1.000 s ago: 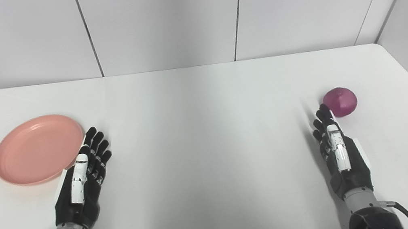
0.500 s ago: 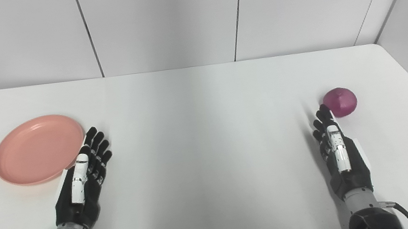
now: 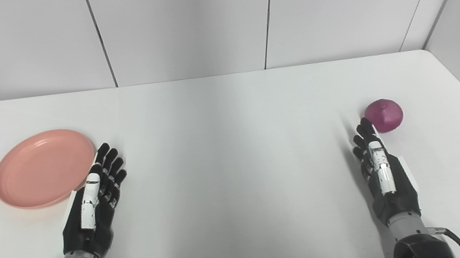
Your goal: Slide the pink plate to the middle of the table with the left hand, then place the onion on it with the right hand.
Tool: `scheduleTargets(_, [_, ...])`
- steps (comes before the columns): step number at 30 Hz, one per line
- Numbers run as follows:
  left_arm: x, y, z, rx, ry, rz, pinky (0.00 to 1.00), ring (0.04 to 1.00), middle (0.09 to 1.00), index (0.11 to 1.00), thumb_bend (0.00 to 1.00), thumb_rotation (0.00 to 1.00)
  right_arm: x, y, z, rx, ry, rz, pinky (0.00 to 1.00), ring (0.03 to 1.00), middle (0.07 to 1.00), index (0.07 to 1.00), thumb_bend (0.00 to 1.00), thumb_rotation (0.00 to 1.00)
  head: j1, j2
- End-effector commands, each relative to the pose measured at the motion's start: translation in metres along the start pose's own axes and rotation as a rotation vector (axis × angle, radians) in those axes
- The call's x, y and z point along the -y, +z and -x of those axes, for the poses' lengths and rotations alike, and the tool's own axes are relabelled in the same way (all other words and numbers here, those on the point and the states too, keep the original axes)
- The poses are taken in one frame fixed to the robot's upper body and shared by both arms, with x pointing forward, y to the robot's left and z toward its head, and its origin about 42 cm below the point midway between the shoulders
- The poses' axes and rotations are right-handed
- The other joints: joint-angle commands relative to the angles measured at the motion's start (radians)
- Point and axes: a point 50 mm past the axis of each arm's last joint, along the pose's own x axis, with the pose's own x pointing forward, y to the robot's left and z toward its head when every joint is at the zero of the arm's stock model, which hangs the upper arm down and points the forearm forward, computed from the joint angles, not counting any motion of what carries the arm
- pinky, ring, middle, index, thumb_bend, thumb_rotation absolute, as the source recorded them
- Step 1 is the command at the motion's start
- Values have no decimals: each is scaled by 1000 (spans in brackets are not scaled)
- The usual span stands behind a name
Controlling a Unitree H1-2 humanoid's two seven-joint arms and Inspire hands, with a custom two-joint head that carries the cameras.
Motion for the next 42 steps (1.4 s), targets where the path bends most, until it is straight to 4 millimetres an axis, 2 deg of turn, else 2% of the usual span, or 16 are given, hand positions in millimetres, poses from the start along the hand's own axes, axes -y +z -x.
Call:
scheduleTargets(1, [-2,-23,12,-110,17,24,1000,1000,1000,1000,398,1000,-2,1,1,-5,5,-2,1000,1000,1000,1000,223,1000,1,-1])
scheduleTargets(12, [12,-21,10,-121,25,27,1000,1000,1000,1000,414,1000,6,5,2,11,30,-18,1000,1000,1000,1000,213,1000,128,-13])
scheduleTargets(25, [41,-23,1,-150,36,33,1000,1000,1000,1000,433,1000,20,12,-1,45,35,-21,1000,1000,1000,1000,154,1000,315,-34])
scheduleTargets(30, [52,-24,-3,-137,45,37,1000,1000,1000,1000,397,1000,26,14,-4,41,35,-22,1000,1000,1000,1000,133,1000,383,-44])
scheduleTargets(37, [62,-25,-7,-141,44,47,1000,1000,1000,1000,376,1000,24,20,-2,34,42,-31,1000,1000,1000,1000,73,1000,427,-54])
scheduleTargets(42, [63,-26,-8,-143,35,46,1000,1000,1000,1000,390,1000,20,26,1,29,56,-38,1000,1000,1000,1000,51,1000,426,-57])
